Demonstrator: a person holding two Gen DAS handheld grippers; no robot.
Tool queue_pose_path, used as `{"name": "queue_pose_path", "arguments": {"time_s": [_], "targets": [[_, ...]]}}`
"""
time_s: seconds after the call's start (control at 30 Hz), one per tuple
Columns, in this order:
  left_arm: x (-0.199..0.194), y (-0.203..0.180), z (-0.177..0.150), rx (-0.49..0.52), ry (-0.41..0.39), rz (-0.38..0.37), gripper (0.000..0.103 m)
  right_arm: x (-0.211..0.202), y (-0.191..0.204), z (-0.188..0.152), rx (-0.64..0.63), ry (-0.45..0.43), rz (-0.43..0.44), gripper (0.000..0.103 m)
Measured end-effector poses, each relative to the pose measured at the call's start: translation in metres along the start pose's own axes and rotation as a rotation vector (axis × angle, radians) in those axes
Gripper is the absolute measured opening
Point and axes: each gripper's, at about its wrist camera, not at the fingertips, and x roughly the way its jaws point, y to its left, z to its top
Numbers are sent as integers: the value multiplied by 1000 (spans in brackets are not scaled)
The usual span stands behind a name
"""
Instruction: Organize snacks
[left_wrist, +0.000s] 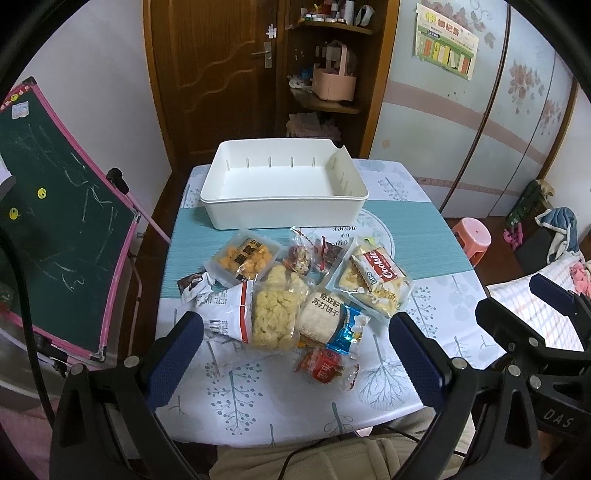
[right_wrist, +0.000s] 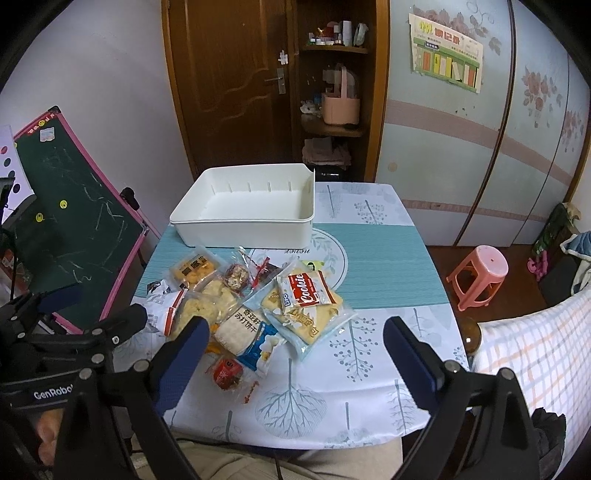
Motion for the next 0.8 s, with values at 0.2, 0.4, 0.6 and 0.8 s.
{"name": "queue_pose_path", "arguments": {"time_s": [0.2, 0.4, 0.6, 0.8], "targets": [[0, 4, -2, -7, 0, 9, 100, 2, 2, 1, -9, 3, 9, 96], [13, 3, 3, -8, 20, 17, 101, 16, 1, 6, -14, 32, 14, 96], [30, 7, 10, -10, 44, 35, 101, 35, -3, 10, -8, 55, 0, 96], [45, 22, 18, 10, 1, 86, 101, 63, -15, 15, 1, 98, -26, 96]]}}
